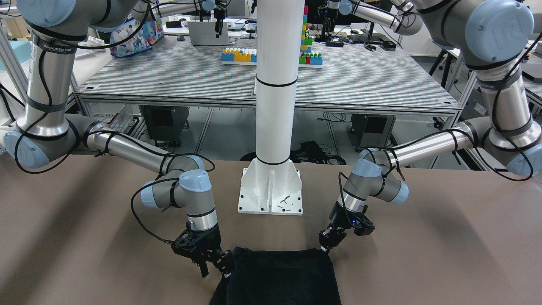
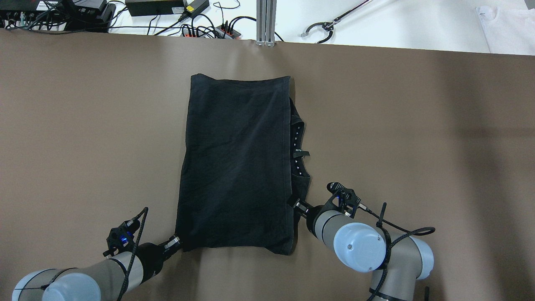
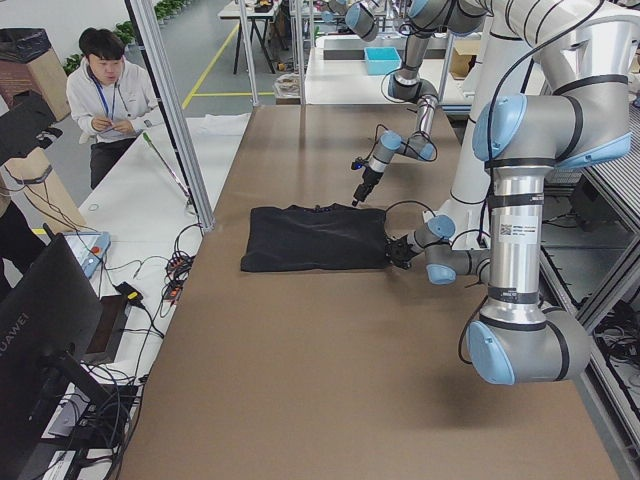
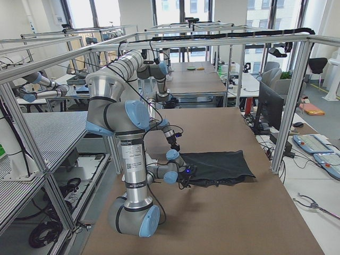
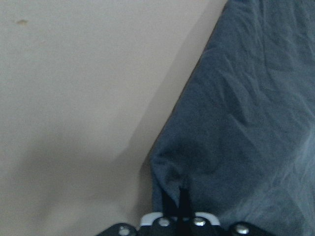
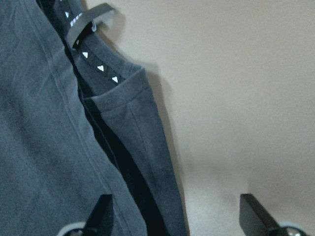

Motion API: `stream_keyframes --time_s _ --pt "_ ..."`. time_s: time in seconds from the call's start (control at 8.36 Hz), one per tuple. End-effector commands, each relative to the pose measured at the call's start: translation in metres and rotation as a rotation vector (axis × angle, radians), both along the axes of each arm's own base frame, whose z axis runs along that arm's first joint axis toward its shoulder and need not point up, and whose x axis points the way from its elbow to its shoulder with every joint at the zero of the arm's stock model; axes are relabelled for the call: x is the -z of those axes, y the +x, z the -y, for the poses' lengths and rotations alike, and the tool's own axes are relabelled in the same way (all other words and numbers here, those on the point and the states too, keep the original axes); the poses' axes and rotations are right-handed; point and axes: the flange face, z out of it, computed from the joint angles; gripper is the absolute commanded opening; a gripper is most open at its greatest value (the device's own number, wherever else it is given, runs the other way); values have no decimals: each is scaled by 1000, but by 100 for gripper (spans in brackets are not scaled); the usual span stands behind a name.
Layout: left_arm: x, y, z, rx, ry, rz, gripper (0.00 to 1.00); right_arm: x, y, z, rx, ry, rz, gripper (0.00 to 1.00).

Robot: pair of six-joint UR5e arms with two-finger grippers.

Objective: Fold clothes
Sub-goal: 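Lift the near edge with both grippers and fold it toward the far edge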

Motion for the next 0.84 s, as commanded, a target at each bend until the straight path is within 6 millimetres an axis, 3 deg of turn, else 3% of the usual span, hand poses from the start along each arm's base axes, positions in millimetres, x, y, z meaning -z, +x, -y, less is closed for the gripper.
stream_keyframes --time_s 0.0,0.36,0.48,0.72 --pt "0 1 0 -2 1 2 0 19 -26 -16 -27 -7 28 91" --pt "0 1 0 -1 3 2 0 16 -36 -29 -37 -22 33 81" --pt "0 1 0 -2 4 3 0 21 -39 -33 -47 -8 37 72" --pt "0 1 0 -4 5 4 0 29 -42 -35 -57 -22 60 41"
